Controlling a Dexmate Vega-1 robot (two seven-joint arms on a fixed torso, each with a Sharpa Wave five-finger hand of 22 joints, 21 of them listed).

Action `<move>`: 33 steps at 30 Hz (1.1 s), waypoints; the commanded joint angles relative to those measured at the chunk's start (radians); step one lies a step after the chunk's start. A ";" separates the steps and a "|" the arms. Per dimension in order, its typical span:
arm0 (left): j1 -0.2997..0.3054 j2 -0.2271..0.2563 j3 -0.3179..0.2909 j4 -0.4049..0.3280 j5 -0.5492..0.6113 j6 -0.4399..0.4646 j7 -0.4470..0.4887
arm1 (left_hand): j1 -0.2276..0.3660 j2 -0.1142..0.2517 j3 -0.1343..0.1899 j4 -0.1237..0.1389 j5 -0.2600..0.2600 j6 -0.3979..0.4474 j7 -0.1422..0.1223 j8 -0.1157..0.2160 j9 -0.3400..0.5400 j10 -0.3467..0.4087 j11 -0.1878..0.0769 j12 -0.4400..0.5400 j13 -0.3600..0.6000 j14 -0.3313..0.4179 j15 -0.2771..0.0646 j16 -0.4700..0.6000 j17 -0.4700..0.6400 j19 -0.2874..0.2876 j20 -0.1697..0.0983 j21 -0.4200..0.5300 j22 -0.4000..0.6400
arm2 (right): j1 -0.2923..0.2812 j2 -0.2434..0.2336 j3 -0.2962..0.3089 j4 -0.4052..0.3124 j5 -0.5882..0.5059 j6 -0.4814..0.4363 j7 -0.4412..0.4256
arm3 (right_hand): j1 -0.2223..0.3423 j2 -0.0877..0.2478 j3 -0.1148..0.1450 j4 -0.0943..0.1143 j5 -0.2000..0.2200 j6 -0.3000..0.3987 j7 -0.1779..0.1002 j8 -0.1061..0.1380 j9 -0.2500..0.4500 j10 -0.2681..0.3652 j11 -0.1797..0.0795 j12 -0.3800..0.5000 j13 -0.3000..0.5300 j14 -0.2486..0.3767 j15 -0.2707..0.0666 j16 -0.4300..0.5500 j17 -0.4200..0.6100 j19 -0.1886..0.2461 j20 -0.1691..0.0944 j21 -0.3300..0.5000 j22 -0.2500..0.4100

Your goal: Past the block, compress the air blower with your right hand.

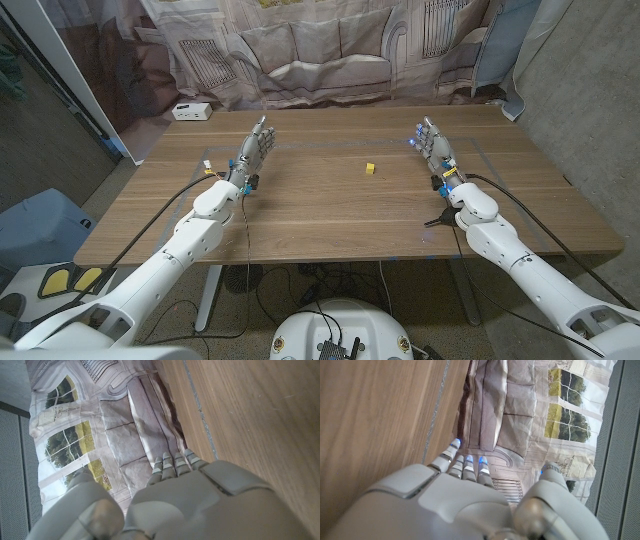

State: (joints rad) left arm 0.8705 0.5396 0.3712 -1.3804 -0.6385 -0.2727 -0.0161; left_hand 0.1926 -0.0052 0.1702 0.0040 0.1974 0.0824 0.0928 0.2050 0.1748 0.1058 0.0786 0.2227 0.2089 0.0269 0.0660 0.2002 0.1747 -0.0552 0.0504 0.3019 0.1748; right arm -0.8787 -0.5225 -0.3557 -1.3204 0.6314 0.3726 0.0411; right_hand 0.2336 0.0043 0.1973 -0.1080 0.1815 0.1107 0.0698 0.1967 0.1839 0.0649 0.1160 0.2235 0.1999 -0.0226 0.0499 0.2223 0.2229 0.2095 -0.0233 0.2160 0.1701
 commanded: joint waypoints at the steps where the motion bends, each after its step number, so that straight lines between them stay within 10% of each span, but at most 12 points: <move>1: 0.004 0.007 0.009 -0.002 0.043 -0.029 0.012 | 0.008 0.003 0.001 -0.005 0.005 0.022 0.002 0.006 0.003 0.015 -0.002 0.007 0.000 0.014 0.003 0.006 0.005 0.016 0.002 -0.001 0.001 | 0.008 -0.020 0.008 0.026 0.022 0.037 0.083 | 0.012 0.001 -0.001 -0.007 0.004 0.018 0.000 0.009 0.005 0.015 0.003 0.006 0.001 0.012 -0.002 0.006 -0.001 0.020 -0.001 0.004 0.002; 33: 0.020 0.039 -0.016 -0.047 0.029 -0.010 0.018 | 0.017 0.006 0.000 -0.017 0.003 0.068 0.002 0.004 0.004 0.051 -0.006 0.013 -0.008 0.049 -0.011 0.004 0.004 0.073 -0.019 -0.008 0.001 | -0.129 -0.097 0.070 -0.157 -0.021 0.112 0.015 | 0.030 0.014 0.002 -0.019 0.006 0.083 0.027 0.020 0.008 0.083 0.013 0.011 -0.002 0.092 0.008 0.020 -0.009 0.101 -0.003 0.008 0.002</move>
State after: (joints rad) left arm 0.8868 0.5737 0.3612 -1.4177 -0.6095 -0.2913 -0.0132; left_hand 0.1978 0.0002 0.1699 -0.0042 0.1973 0.1354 0.0982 0.2049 0.1746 0.1399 0.0763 0.2304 0.1998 0.0613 0.0638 0.2002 0.1746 -0.0042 0.0314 0.2944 0.1722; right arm -0.9670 -0.5885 -0.3017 -1.4299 0.6149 0.4787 0.0583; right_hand 0.2519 0.0148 0.1973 -0.1222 0.1815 0.1950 0.0963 0.2114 0.1887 0.1396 0.1268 0.2331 0.1952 0.0627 0.0571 0.2408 0.2137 0.3012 -0.0249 0.2243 0.1699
